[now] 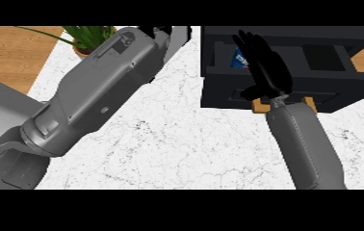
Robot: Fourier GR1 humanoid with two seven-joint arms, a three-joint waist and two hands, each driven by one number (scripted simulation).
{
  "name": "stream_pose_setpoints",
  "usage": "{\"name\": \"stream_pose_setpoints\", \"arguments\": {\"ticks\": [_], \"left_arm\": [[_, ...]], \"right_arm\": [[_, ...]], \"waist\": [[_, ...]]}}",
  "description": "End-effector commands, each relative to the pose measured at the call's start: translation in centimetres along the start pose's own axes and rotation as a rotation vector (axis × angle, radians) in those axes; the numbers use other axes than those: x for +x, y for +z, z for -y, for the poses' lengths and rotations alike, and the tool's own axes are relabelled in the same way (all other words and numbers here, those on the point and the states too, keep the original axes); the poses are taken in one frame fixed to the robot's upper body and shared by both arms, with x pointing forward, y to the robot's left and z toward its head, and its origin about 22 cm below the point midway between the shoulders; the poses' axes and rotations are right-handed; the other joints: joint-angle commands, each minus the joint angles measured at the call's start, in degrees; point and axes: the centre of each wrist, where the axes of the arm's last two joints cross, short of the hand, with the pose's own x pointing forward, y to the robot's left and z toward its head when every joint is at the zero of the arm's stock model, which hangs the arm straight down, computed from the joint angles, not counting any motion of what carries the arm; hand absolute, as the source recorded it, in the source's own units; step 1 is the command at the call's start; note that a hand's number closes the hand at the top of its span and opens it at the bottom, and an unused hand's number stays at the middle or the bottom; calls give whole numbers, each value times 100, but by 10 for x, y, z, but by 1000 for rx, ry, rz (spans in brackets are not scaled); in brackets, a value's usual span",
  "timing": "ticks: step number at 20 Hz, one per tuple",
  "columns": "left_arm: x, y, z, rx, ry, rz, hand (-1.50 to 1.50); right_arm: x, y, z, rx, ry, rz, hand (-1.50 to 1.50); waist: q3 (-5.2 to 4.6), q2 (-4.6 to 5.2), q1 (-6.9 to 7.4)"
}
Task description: Pick up the can, place it into the drawer and close the drawer
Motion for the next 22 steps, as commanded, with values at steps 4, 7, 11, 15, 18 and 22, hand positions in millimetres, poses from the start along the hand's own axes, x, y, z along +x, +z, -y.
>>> {"name": "stream_pose_setpoints", "arguments": {"ticks": [4,7,11,15,18,22], "left_arm": [[0,-1,-32,10,8,-1,-150],[15,-3,-46,7,13,-2,-150],[17,3,-43,14,4,14,-150],[8,7,-52,12,10,-7,-150],[32,8,-61,-5,10,-3,-150],[30,12,-60,2,3,16,-150]], "right_arm": [[-14,-9,-47,-10,94,-37,-150],[-27,-25,-33,-51,108,-56,-150],[-23,-35,-40,-86,124,-67,-150],[-34,-44,-32,-124,129,-91,-150],[-25,-49,-39,-148,147,-95,-150],[-37,-61,-22,-186,170,-115,-150]], "waist": [[7,47,77],[7,38,43],[10,67,103],[10,78,117],[11,70,228],[14,112,249]]}}
